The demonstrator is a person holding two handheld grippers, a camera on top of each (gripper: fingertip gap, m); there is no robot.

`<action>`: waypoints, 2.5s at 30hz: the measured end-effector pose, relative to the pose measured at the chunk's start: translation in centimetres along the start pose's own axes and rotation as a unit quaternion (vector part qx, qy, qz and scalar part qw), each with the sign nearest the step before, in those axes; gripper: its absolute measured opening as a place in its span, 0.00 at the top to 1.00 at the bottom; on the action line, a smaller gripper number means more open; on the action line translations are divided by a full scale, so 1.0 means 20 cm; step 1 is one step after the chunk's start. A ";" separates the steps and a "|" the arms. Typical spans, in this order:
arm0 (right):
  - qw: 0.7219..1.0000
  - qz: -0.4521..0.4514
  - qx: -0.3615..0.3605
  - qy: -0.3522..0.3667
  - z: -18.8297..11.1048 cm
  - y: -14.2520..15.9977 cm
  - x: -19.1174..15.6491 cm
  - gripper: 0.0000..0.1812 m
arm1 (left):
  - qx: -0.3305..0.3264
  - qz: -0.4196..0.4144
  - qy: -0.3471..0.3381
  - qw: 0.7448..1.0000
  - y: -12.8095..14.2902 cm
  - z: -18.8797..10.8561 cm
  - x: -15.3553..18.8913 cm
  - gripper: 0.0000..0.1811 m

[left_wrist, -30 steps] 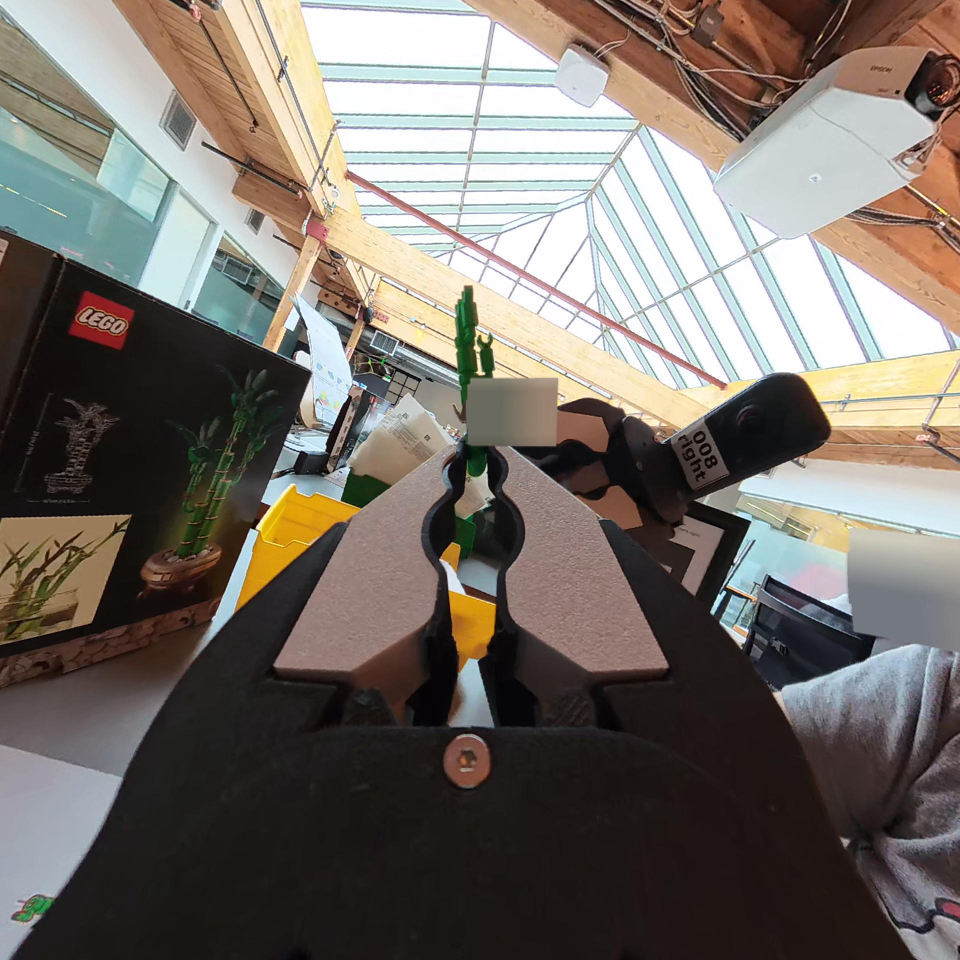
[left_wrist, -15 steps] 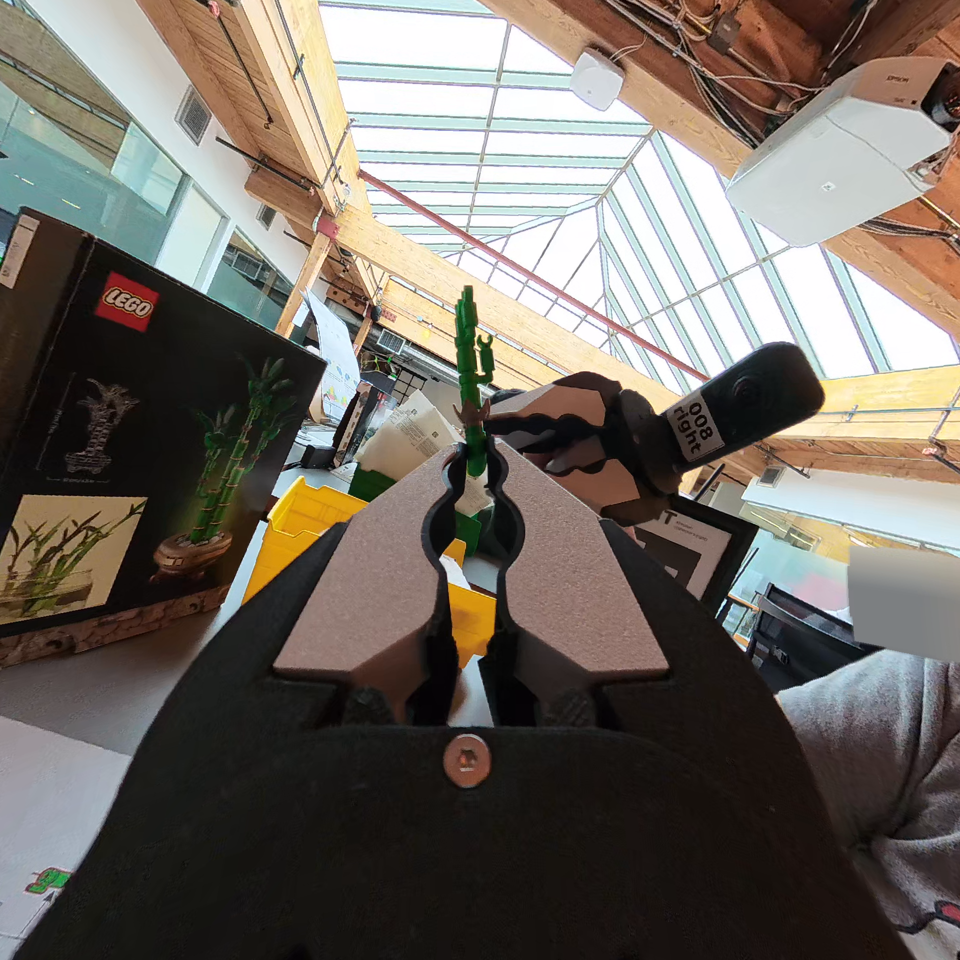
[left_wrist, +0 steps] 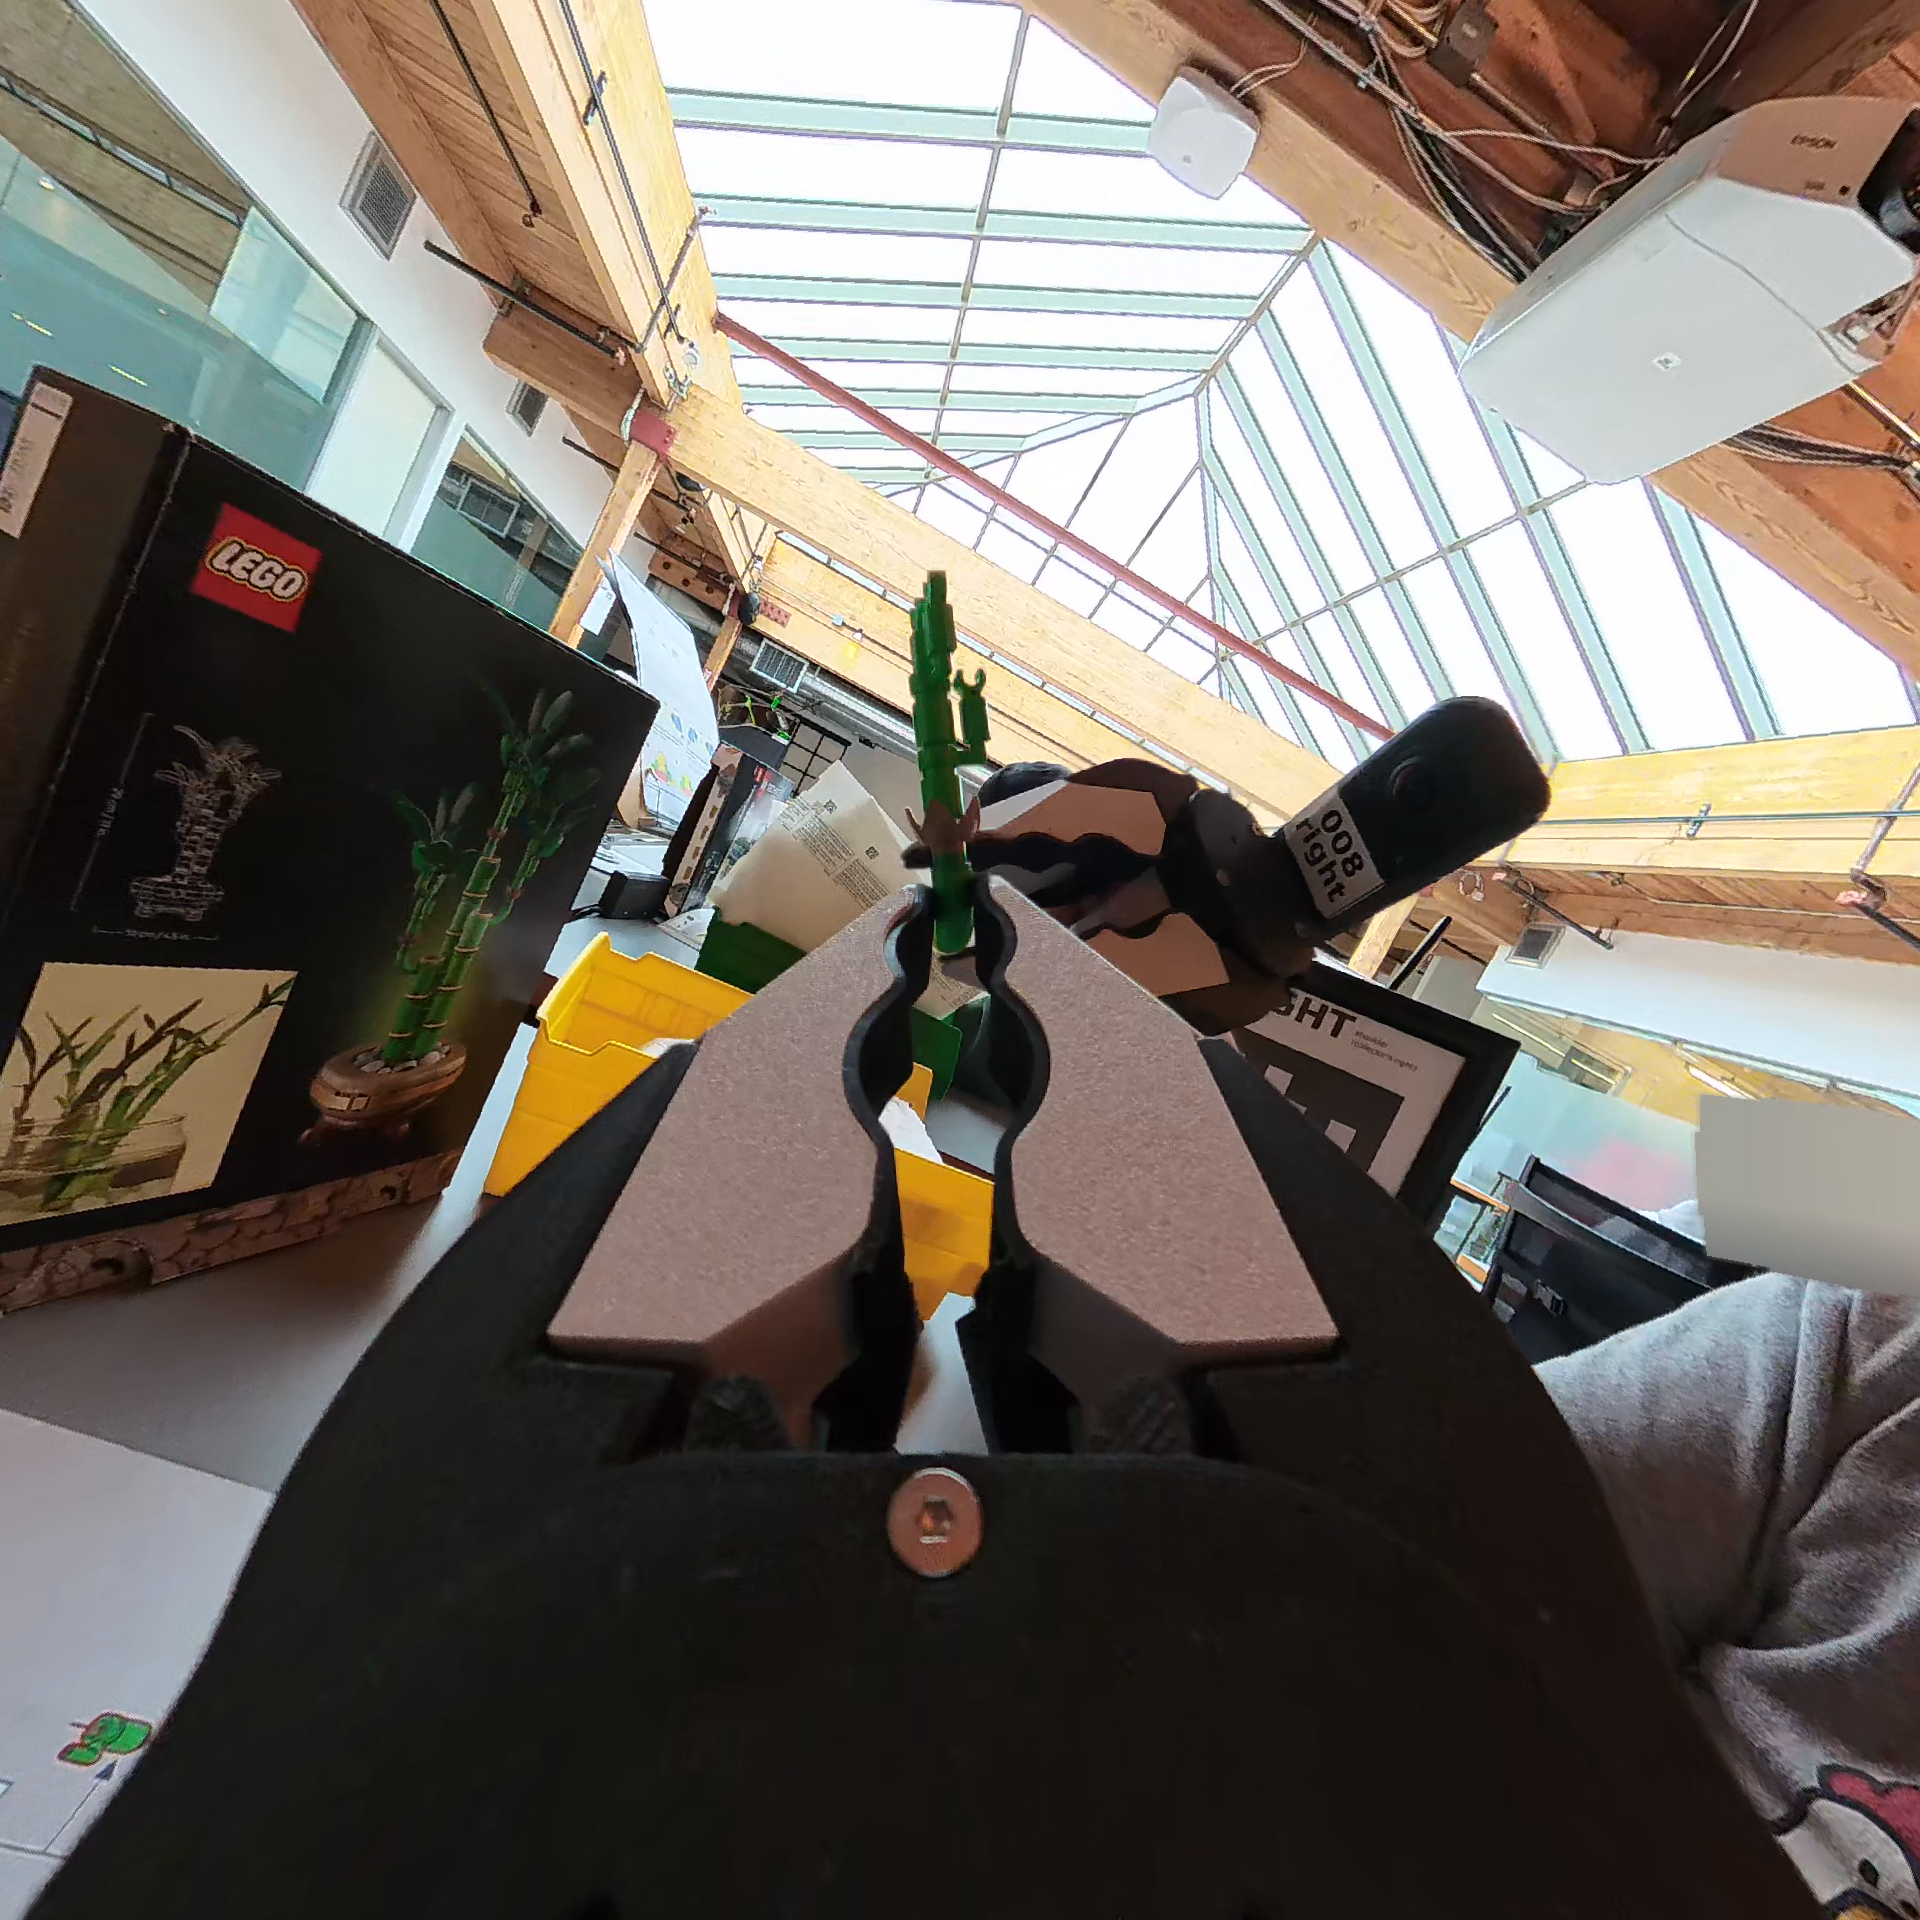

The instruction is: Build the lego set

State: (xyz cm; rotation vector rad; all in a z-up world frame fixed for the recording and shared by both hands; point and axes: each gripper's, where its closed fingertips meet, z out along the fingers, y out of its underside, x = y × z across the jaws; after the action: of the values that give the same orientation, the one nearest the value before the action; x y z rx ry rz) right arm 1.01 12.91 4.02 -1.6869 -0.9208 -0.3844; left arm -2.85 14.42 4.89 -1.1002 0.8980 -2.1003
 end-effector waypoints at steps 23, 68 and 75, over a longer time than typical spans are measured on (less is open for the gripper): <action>0.997 -0.023 0.067 0.033 -0.02 -0.24 -0.01 0.85 | 0.018 0.020 0.017 0.999 -0.05 0.02 0.12 0.97; 0.928 0.181 -0.285 -0.155 0.13 0.90 -0.42 0.97 | -0.496 0.159 -0.169 0.837 0.43 -0.26 -0.27 0.75; 0.898 0.224 -0.335 -0.176 0.17 1.10 -0.49 0.97 | -0.549 0.057 -0.171 0.816 0.59 -0.49 -0.41 0.80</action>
State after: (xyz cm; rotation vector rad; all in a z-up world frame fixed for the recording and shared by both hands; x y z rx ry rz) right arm 10.26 10.70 -18.33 -2.6015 -0.6440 -0.0727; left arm -5.08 16.30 -12.26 -1.8061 1.9963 -1.0856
